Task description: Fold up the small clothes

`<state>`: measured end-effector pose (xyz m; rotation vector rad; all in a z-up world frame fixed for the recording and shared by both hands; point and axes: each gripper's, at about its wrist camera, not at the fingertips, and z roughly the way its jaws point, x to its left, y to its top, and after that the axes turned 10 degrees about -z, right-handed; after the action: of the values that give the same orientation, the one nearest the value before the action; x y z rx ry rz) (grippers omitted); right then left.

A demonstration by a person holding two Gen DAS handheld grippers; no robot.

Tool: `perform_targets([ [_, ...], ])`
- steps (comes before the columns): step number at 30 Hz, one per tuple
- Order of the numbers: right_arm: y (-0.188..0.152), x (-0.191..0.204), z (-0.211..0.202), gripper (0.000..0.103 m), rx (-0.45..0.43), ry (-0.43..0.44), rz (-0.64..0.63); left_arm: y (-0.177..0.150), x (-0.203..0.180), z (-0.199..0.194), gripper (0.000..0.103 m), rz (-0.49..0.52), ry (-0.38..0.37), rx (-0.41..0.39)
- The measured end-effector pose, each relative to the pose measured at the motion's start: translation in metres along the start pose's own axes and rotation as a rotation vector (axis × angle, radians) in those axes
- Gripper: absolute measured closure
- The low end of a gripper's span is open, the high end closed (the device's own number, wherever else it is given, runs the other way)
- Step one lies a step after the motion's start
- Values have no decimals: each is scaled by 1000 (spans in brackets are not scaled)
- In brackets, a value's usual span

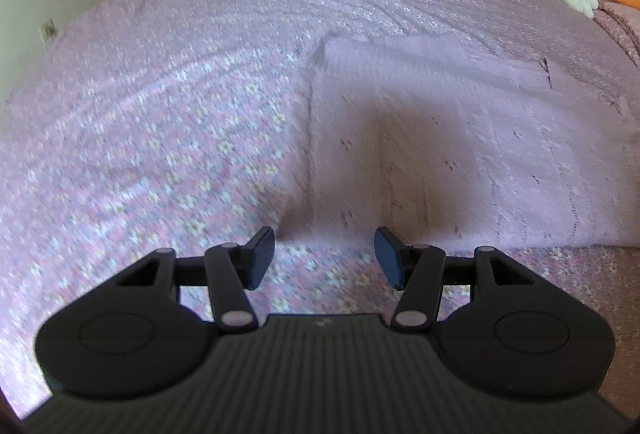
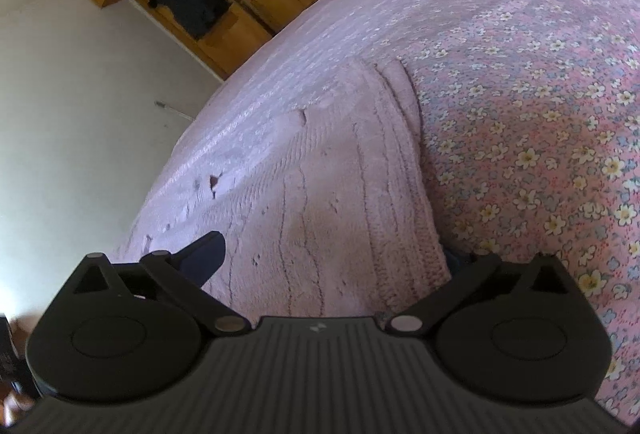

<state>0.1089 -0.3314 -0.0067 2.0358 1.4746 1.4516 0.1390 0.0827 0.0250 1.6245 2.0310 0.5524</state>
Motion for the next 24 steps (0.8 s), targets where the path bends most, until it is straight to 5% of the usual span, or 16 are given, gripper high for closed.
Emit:
perform_targets([
  [8,-4,-8,-5,3,-120,-12,138,-13,-2,1,46,-14,4,29],
  [20,-12,-30,-8,68,-121,-104,189,-15,-7,0,46,-4,34,42],
  [24,-12,-31,-8,70,-113,-94,183,-15,-6,-2,46,-7,42,36],
])
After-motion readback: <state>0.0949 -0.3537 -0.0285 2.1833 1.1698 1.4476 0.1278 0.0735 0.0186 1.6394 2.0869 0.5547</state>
